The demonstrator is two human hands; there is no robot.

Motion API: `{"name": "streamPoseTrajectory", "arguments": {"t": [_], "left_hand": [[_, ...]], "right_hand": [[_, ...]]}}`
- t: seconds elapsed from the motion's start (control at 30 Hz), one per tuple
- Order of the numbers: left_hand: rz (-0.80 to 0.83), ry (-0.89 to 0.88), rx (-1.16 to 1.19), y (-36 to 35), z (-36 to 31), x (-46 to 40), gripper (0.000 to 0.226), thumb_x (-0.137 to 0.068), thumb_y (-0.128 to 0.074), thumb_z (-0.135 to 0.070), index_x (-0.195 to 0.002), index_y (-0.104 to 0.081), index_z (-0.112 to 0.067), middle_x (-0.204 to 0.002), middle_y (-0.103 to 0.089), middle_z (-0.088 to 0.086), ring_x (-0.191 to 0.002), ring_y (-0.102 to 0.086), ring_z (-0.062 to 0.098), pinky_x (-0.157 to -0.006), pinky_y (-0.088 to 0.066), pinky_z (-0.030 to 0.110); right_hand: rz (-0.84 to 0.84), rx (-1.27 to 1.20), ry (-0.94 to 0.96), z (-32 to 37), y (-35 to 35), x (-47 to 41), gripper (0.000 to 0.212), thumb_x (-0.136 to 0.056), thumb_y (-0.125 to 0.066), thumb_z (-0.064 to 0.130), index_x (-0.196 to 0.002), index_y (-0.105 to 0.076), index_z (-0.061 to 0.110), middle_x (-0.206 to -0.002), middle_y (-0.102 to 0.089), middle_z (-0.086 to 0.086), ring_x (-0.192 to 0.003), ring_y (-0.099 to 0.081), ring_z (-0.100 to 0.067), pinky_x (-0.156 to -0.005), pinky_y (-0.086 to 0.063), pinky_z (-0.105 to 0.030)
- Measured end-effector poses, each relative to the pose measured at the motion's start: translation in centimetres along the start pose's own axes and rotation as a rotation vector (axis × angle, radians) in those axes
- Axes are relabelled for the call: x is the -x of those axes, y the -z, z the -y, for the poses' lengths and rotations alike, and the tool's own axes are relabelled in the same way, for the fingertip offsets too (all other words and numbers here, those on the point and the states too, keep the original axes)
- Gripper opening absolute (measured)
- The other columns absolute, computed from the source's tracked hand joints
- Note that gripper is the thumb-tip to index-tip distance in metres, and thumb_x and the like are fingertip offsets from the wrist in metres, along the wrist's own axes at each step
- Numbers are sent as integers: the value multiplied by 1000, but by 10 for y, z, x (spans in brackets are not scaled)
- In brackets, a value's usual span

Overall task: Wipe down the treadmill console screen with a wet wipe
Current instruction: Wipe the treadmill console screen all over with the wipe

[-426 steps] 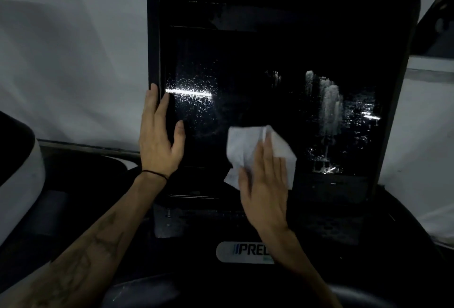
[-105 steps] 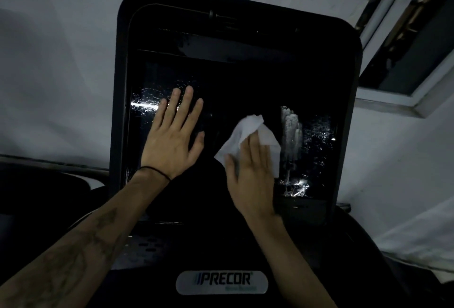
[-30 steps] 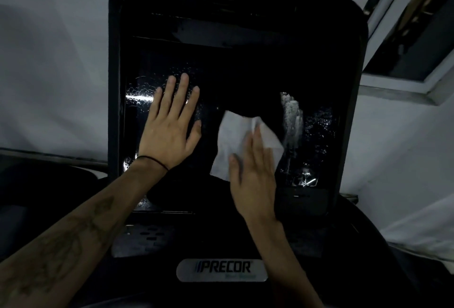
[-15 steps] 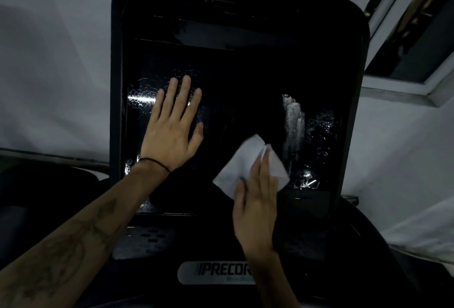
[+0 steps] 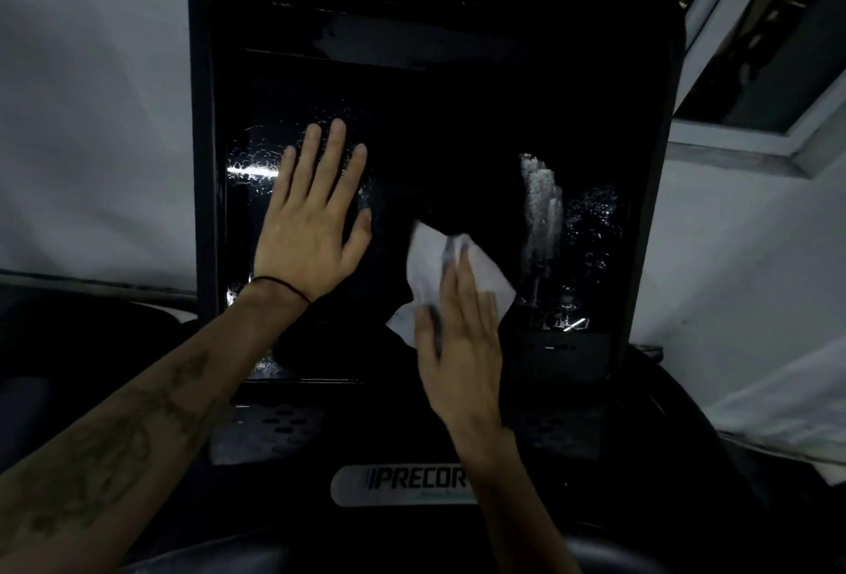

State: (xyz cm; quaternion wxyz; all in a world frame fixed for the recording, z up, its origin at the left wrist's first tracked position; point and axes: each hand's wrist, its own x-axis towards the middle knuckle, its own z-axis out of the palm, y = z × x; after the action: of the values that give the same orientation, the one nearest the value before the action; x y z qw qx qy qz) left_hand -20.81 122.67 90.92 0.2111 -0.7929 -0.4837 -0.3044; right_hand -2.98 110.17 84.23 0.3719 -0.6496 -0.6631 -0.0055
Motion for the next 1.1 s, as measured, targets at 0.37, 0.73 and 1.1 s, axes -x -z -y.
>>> {"name": "streamPoseTrajectory", "arguments": {"t": [0.37, 0.73, 1.1], "left_hand": [[-2, 6, 5, 1, -1, 0, 66, -106, -34, -38, -164, -18, -11, -173, -7, 16, -161, -3, 34, -130, -5, 50], [5, 4, -6, 2, -3, 0, 66, -106, -32, -38, -164, -18, -10, -173, -7, 17, -160, -3, 35, -130, -6, 52], [4, -1, -19, 0, -2, 0, 66, -106, -30, -38, -164, -17, -10, -173, -7, 17, -160, -3, 35, -130, -4, 50]], "right_hand": [[-8, 28, 5, -8, 5, 9, 64, -108, -40, 40, -161, -21, 10, -171, -1, 4, -156, -13, -14, -126, -17, -40], [-38, 48, -32, -13, 4, 20, 62, -108, -44, 35, -160, -23, 9, -171, 0, 1, -156, -14, -15, -125, -18, -37], [-68, 14, -69, -13, 7, 26, 61, -108, -42, 34, -160, -24, 8, -171, -4, -2, -155, -17, -15, -123, -28, -44]]}}
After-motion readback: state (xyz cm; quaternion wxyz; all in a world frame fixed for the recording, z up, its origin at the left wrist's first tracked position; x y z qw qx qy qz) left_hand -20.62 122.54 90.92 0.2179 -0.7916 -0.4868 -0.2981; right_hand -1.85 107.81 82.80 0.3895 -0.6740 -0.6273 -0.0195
